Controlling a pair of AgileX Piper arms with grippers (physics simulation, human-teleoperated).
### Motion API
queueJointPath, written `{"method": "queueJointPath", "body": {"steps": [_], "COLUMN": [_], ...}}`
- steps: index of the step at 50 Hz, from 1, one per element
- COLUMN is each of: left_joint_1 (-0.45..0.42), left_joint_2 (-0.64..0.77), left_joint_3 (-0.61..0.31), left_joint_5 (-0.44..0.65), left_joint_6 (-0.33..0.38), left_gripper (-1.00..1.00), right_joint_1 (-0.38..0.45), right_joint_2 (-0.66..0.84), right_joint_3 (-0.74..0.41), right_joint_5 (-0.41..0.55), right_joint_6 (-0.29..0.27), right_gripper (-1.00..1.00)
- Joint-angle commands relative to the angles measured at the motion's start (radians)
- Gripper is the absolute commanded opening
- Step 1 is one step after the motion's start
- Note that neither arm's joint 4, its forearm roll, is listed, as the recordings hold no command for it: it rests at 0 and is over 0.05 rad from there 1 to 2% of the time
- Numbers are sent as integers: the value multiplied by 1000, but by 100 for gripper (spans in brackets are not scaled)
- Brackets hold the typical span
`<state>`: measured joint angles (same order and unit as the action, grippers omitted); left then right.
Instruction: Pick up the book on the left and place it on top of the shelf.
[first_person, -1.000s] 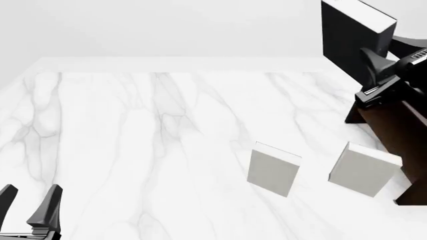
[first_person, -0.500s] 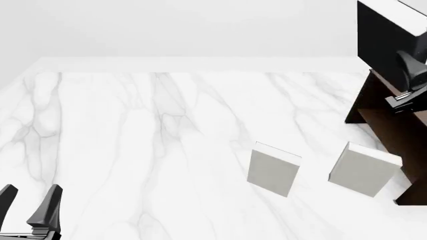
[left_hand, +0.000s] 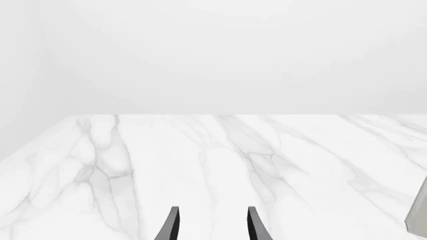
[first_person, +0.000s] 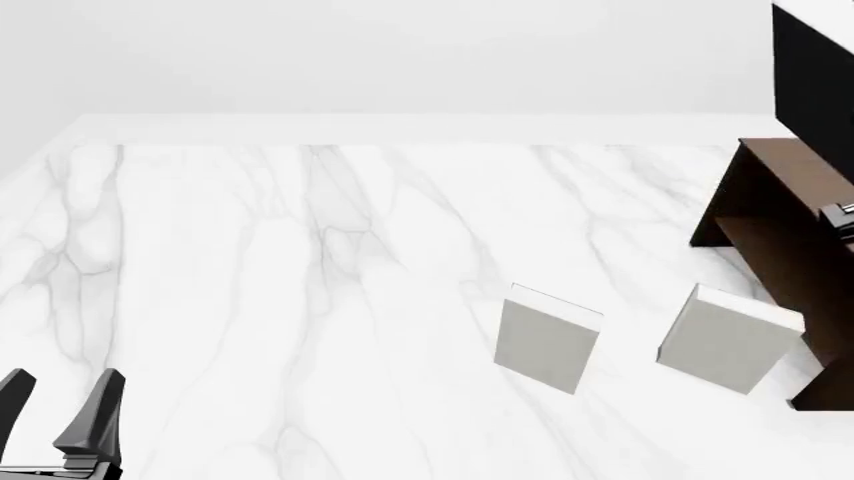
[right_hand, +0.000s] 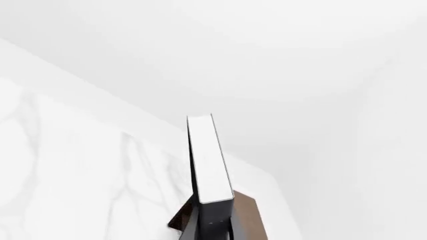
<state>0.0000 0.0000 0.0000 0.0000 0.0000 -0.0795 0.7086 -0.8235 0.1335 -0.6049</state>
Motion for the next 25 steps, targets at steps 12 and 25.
{"method": "queueJointPath", "body": {"steps": [12,25], "left_joint_1": [0,0], "left_joint_2": [0,0], "left_joint_3": [0,0], "left_joint_5": [0,0], "left_joint_6": [0,0], "left_gripper": [100,100], "right_joint_1": [-82,-118], "right_joint_2": [8,12], "right_joint_3": [-18,-20], "right_joint_5": [-4,-14], "right_joint_6": [-2,-39], "right_gripper": [-100,-100]}}
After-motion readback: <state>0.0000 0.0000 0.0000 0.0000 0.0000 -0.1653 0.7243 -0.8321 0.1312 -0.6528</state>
